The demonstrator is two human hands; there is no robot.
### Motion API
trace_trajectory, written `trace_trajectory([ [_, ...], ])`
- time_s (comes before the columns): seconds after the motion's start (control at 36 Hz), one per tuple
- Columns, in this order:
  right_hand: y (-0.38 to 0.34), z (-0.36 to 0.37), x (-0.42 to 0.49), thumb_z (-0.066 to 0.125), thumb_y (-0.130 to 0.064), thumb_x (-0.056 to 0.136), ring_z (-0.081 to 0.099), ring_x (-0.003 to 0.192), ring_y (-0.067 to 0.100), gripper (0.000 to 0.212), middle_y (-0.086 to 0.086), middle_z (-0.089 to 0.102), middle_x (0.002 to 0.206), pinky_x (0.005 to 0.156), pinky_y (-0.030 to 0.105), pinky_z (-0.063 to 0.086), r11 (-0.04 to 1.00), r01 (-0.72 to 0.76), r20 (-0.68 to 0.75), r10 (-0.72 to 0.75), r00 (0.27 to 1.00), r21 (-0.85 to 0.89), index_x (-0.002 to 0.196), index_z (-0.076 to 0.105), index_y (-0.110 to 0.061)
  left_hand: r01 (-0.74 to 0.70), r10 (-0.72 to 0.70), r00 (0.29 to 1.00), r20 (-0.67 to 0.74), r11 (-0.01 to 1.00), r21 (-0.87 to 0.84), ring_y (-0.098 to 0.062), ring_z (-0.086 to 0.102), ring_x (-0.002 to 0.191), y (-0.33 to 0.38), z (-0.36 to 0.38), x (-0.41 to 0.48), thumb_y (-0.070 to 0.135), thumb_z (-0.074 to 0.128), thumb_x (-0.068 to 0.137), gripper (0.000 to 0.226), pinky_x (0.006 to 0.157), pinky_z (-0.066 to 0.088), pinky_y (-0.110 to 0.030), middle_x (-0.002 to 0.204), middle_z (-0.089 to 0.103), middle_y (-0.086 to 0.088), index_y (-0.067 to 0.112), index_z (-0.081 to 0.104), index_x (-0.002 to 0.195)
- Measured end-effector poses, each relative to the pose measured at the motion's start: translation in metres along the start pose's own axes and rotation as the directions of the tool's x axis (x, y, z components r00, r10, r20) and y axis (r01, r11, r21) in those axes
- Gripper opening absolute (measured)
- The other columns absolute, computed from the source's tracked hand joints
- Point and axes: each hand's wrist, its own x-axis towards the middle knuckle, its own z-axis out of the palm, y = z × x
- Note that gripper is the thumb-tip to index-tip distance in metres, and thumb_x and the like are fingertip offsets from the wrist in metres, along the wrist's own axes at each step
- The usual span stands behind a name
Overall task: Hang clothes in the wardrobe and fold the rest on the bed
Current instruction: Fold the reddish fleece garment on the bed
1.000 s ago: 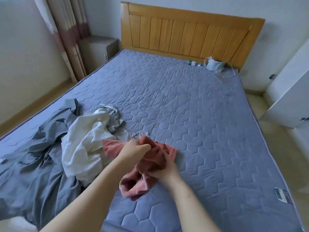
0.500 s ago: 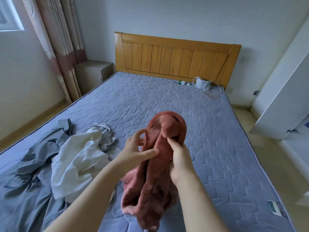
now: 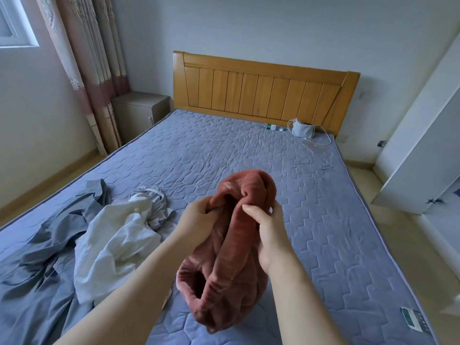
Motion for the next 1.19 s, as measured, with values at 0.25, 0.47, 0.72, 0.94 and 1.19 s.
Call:
trace_trajectory([
  [0.25, -0.002, -0.005, -0.008, 0.066, -0.005, 0.071, 0.046, 0.122, 0.015, 0.084, -0.007, 0.037, 0.135, 0.1, 0.033, 0.041, 0.876, 0.072, 0.011, -0.077, 0.997, -0.478, 0.138, 0.033, -0.045, -0.223, 0.212, 0.975, 0.071, 0.933, 0.282, -0.016, 0.058, 0.084, 0.022, -0.008, -0.002, 0.004, 0.055, 0.085, 0.02, 0.065, 0.035, -0.016, 0.085, 0.068, -0.002, 0.01, 0.068, 0.099],
  [0.47, 0.009, 0.004, -0.001, 0.061, -0.032, 0.044, 0.064, 0.096, 0.013, 0.063, -0.013, 0.066, 0.098, 0.087, 0.041, 0.052, 0.692, 0.136, 0.115, -0.077, 0.99, -0.709, 0.105, 0.051, -0.044, -0.282, 0.262, 0.959, 0.106, 0.908, 0.31, -0.013, 0.061, 0.098, 0.046, -0.011, 0.003, 0.002, 0.048, 0.074, 0.048, 0.084, 0.044, -0.022, 0.105, 0.07, 0.006, 0.026, 0.069, 0.11],
  [0.72, -0.014, 0.025, -0.005, 0.066, -0.042, 0.069, 0.05, 0.117, 0.028, 0.075, 0.004, 0.05, 0.128, 0.095, 0.044, 0.044, 0.536, 0.174, 0.066, -0.216, 0.974, -0.826, 0.136, 0.036, -0.029, -0.308, 0.307, 0.95, 0.054, 0.897, 0.318, -0.014, 0.051, 0.074, 0.055, -0.011, 0.011, -0.005, 0.053, 0.073, 0.044, 0.069, 0.04, -0.027, 0.08, 0.062, 0.003, 0.022, 0.068, 0.105],
  [0.94, -0.024, 0.014, -0.005, 0.043, -0.006, 0.087, 0.051, 0.081, 0.026, 0.02, 0.004, 0.061, 0.081, 0.065, 0.031, 0.035, 0.545, 0.195, 0.011, -0.322, 0.947, -0.815, 0.075, 0.054, -0.016, -0.243, 0.275, 0.961, -0.016, 0.874, 0.421, -0.022, 0.058, 0.09, 0.038, -0.011, 0.017, 0.0, 0.056, 0.077, 0.036, 0.07, 0.038, -0.029, 0.096, 0.067, 0.0, 0.018, 0.063, 0.107],
  [1.19, -0.029, -0.003, -0.001, 0.039, 0.014, 0.077, 0.047, 0.079, 0.019, 0.034, -0.004, 0.055, 0.075, 0.06, 0.02, 0.025, 0.723, 0.196, -0.271, -0.476, 0.837, -0.663, 0.079, 0.057, -0.014, 0.07, 0.02, 0.987, -0.159, 0.84, 0.538, -0.028, 0.055, 0.094, -0.014, -0.019, 0.025, 0.0, 0.045, 0.079, 0.025, 0.067, 0.038, -0.031, 0.098, 0.059, -0.006, 0.015, 0.057, 0.095],
])
